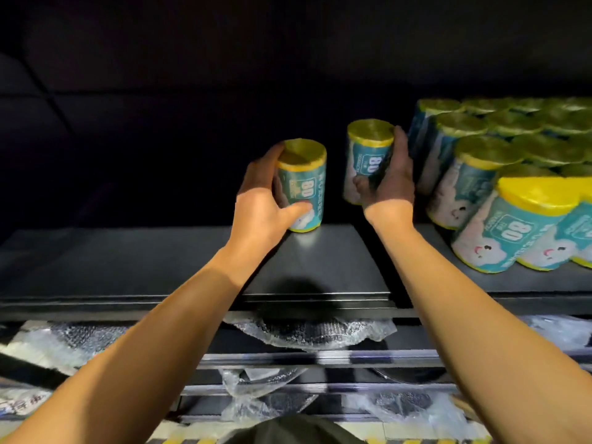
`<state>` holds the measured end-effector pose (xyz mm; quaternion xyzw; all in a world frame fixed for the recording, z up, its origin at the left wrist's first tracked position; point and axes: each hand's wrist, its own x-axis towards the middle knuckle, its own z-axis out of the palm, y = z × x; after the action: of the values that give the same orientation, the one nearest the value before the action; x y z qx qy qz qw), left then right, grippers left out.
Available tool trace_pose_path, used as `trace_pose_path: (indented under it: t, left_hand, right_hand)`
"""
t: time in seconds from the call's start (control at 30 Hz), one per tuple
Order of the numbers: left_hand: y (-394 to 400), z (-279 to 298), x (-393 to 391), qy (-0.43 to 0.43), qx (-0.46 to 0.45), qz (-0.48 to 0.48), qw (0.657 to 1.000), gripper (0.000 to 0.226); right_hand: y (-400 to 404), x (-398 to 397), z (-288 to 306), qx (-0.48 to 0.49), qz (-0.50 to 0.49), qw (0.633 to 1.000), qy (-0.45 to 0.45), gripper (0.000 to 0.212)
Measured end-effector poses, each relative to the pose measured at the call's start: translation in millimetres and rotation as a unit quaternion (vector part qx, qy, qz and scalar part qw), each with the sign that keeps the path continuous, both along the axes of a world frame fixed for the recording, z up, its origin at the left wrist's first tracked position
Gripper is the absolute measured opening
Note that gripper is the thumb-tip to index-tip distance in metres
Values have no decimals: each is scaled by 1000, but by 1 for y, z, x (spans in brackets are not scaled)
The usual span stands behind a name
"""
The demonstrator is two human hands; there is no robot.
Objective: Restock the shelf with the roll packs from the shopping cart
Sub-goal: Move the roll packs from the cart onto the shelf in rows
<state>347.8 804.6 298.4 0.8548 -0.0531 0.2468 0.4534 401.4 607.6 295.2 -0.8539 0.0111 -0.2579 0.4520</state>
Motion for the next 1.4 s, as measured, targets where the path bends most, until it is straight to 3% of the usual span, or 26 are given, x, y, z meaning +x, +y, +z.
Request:
trace_pose_path:
  t: [0.4, 0.6, 1.13, 1.3, 1.4]
  left_hand:
    - [-9, -2, 101, -10, 14, -55, 998, 91]
    - [-17, -1, 136, -18, 10, -58, 998, 93]
    - [-21, -4, 164, -1, 34, -63, 997, 103]
    - [-32, -10, 168, -12, 5, -66, 998, 108]
    - [-31, -20, 167, 14, -39, -45, 998, 106]
  right_hand:
    - [5, 34, -11, 7, -45, 999, -5, 95]
    - [14, 52, -20, 63, -87, 994, -6, 82]
    - [4, 101, -4, 66, -111, 990, 63, 78]
    - [-2, 91, -3, 94, -109, 987, 75, 86]
    - [-3, 79, -9, 139, -100, 983, 64, 70]
